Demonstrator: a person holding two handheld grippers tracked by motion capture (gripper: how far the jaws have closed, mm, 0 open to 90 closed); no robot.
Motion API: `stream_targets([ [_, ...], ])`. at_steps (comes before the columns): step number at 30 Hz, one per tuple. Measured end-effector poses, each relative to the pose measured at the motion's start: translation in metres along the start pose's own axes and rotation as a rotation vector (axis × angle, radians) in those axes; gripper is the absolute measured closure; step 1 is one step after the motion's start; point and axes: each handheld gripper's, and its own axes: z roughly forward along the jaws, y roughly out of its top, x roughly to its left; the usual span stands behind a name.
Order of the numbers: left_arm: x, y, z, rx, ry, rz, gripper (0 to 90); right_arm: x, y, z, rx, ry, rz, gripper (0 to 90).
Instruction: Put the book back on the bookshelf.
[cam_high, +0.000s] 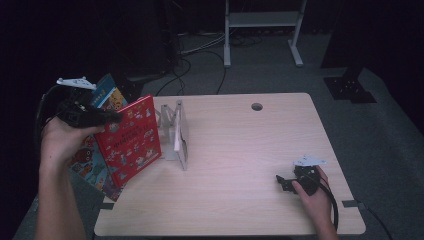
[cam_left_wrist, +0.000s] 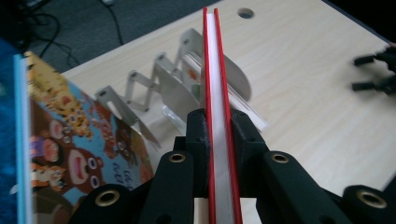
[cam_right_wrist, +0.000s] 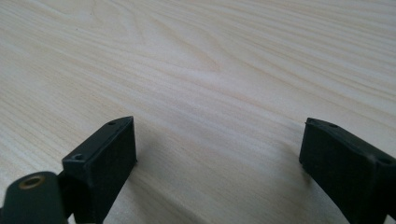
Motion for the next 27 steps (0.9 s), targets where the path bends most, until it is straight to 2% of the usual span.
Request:
stream_targets([
  [4, 0.007, 0.000, 0.004, -0.001, 0.027, -0.027, 79.4, 0.000, 0.000, 0.000, -0.001, -0.001, 0.000, 10.0],
  [5, 0.012, -0.001, 0.008, -0.004, 0.049, -0.049, 79.3, 0.000, 0.000, 0.000, 0.000, 0.000, -0.001, 10.0],
  [6, 0.012, -0.001, 0.008, -0.004, 0.049, -0.049, 79.4, 0.000, 0.000, 0.000, 0.000, 0.000, -0.001, 10.0],
  [9, 0.019, -0.002, 0.017, -0.018, 0.079, -0.077, 79.3, 0.000, 0.000, 0.000, 0.000, 0.000, -0.001, 10.0],
  [11, 0.023, -0.002, 0.023, -0.035, 0.083, -0.091, 79.3, 0.000, 0.000, 0.000, 0.000, 0.000, -0.001, 10.0],
  [16, 0.028, 0.001, 0.035, -0.060, 0.098, -0.110, 79.3, 0.000, 0.000, 0.000, 0.000, 0.000, -0.003, 10.0],
  [20, 0.031, 0.005, 0.054, -0.082, 0.130, -0.114, 79.3, -0.001, 0.001, 0.000, 0.002, 0.000, -0.004, 10.0],
  [24, 0.033, 0.007, 0.065, -0.097, 0.128, -0.133, 79.3, -0.001, 0.000, 0.001, 0.000, -0.001, -0.003, 10.0],
  [27, 0.035, 0.007, 0.080, -0.090, 0.129, -0.131, 79.3, -0.001, 0.001, 0.001, -0.001, -0.001, -0.002, 10.0],
])
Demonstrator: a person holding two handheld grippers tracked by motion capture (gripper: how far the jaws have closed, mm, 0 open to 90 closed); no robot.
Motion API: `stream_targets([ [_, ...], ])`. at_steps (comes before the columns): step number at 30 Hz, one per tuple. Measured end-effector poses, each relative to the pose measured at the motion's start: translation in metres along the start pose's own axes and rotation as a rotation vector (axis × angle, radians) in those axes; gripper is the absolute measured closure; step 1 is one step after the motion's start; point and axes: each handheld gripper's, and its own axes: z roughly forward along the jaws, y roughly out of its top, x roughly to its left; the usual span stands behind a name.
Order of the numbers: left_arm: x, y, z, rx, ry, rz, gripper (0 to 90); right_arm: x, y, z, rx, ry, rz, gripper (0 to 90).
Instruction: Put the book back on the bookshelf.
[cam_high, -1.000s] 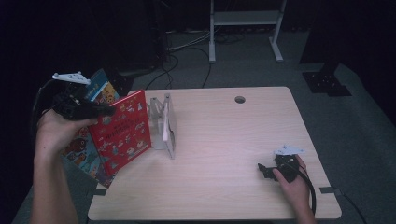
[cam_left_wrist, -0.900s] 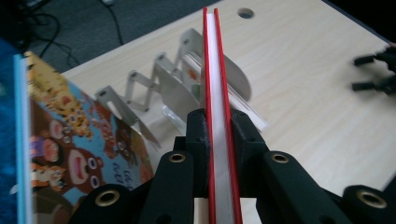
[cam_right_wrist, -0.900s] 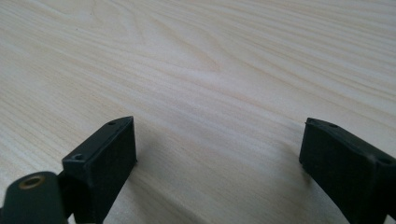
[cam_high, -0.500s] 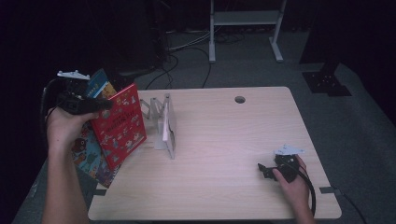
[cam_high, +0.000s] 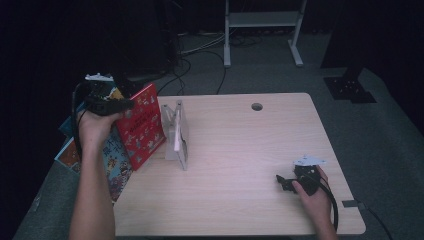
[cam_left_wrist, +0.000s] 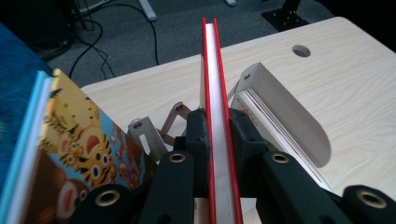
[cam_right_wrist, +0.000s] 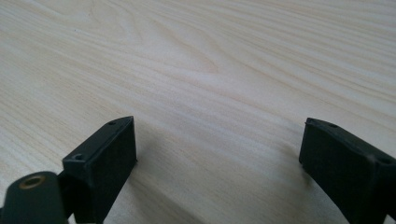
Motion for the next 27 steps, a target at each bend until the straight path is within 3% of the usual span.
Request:
stream_targets([
  [7, -0.001, -0.007, 0.006, -0.010, 0.039, 0.007, 79.3, 0.000, 0.000, 0.000, 0.001, 0.000, 0.000, 10.0],
  [13, -0.006, -0.016, 0.007, 0.027, 0.051, 0.014, 79.3, 0.000, 0.000, 0.000, 0.001, 0.000, 0.000, 10.1],
  [22, -0.010, -0.012, 0.007, 0.069, 0.051, 0.025, 77.5, 0.000, 0.000, 0.000, 0.001, -0.001, -0.001, 10.0],
  [27, -0.010, -0.008, 0.001, 0.072, 0.048, 0.037, 70.0, 0.000, 0.000, 0.000, 0.001, 0.000, -0.001, 10.0],
])
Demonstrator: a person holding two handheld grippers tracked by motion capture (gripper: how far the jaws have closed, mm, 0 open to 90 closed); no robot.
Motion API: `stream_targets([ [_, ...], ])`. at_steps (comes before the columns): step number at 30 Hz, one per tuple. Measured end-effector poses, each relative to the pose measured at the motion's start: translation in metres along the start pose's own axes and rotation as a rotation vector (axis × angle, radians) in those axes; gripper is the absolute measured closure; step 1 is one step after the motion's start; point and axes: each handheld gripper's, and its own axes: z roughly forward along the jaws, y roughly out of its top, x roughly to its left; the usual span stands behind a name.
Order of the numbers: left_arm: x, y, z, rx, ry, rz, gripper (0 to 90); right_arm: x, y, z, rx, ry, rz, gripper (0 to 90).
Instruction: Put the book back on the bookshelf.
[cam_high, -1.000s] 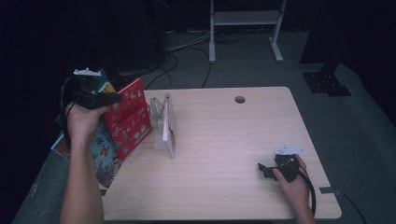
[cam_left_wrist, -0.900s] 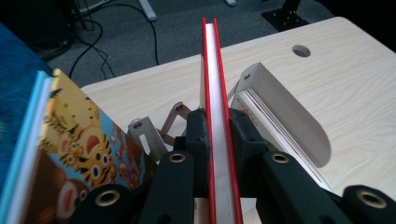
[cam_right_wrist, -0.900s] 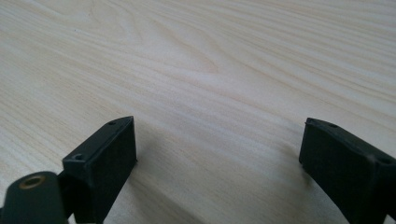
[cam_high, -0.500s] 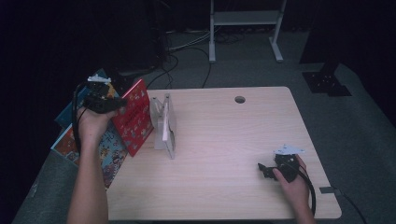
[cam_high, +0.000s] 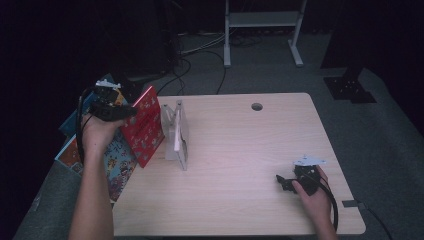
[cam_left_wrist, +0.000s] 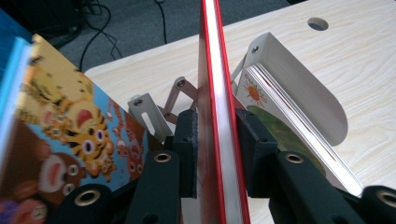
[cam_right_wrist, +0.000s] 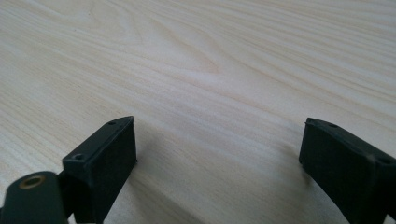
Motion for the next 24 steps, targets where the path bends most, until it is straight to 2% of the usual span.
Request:
stream_targets([
  [6, 0.001, 0.008, -0.019, -0.008, 0.003, 0.017, 69.7, 0.000, 0.000, 0.000, 0.000, 0.001, 0.000, 10.0],
  [9, 0.000, 0.012, -0.033, -0.030, 0.005, 0.033, 73.7, 0.000, 0.000, 0.000, -0.001, 0.001, 0.000, 10.1],
  [10, 0.000, 0.012, -0.033, -0.030, 0.005, 0.033, 76.3, 0.000, 0.000, 0.000, 0.000, 0.000, 0.000, 10.1],
  [12, -0.002, 0.014, -0.040, -0.038, -0.014, 0.046, 79.1, 0.000, 0.000, 0.000, 0.000, 0.000, 0.000, 10.0],
  [13, -0.005, 0.015, -0.043, -0.034, -0.038, 0.063, 86.0, 0.000, 0.000, 0.000, 0.000, 0.000, 0.001, 10.0],
  [15, -0.009, 0.015, -0.045, -0.033, -0.056, 0.072, 89.9, 0.000, 0.000, 0.000, 0.000, 0.000, 0.002, 10.1],
  [20, -0.018, 0.016, -0.048, -0.031, -0.096, 0.098, 90.0, 0.000, 0.000, 0.000, -0.001, 0.000, 0.003, 10.1],
  [21, -0.023, 0.017, -0.048, -0.030, -0.112, 0.114, 90.0, 0.000, 0.000, 0.000, 0.000, 0.000, 0.000, 10.1],
  [24, -0.029, 0.018, -0.049, -0.028, -0.125, 0.133, 89.9, 0.000, 0.000, 0.000, 0.000, 0.000, 0.001, 10.0],
])
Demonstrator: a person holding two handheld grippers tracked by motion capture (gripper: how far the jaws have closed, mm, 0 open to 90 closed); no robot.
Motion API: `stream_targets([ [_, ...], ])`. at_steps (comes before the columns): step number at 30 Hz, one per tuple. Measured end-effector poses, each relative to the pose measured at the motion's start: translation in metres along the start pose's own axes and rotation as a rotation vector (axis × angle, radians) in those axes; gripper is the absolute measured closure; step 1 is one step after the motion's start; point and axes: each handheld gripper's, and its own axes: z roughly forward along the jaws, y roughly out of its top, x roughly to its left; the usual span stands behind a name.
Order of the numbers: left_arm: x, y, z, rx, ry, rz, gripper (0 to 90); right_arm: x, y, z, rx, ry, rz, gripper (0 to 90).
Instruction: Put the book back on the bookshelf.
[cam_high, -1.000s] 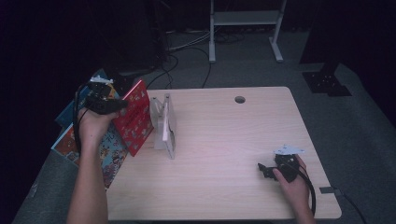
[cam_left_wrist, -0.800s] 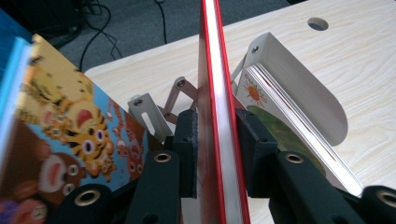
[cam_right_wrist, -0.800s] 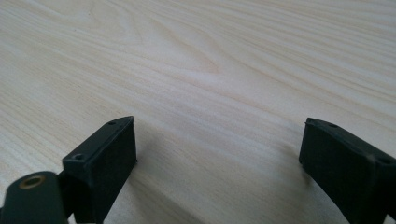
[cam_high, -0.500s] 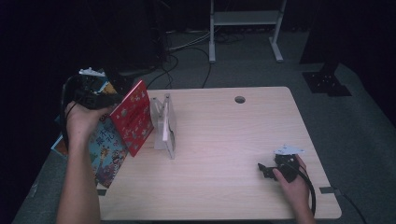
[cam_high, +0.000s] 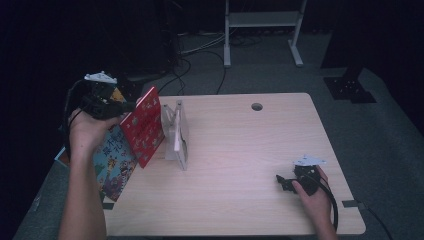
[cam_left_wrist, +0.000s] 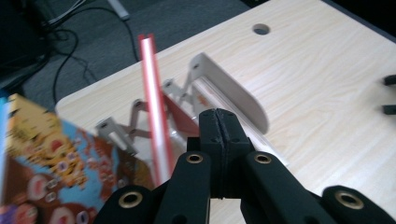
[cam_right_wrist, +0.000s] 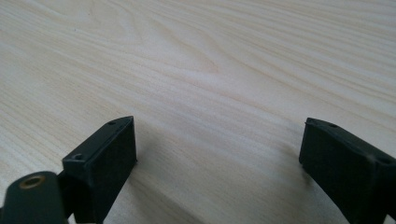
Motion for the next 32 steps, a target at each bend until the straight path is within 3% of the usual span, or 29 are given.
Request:
stream_targets([
  [13, -0.046, 0.005, 0.011, 0.011, -0.120, 0.096, 89.9, 0.000, 0.000, 0.000, 0.000, 0.000, 0.000, 10.0],
  [21, -0.068, 0.006, 0.021, 0.053, -0.162, 0.153, 89.9, 0.000, 0.000, 0.000, 0.000, 0.000, -0.001, 10.0],
  [32, -0.069, 0.005, 0.025, 0.068, -0.172, 0.161, 89.3, 0.000, 0.000, 0.000, 0.000, 0.000, -0.001, 10.0],
])
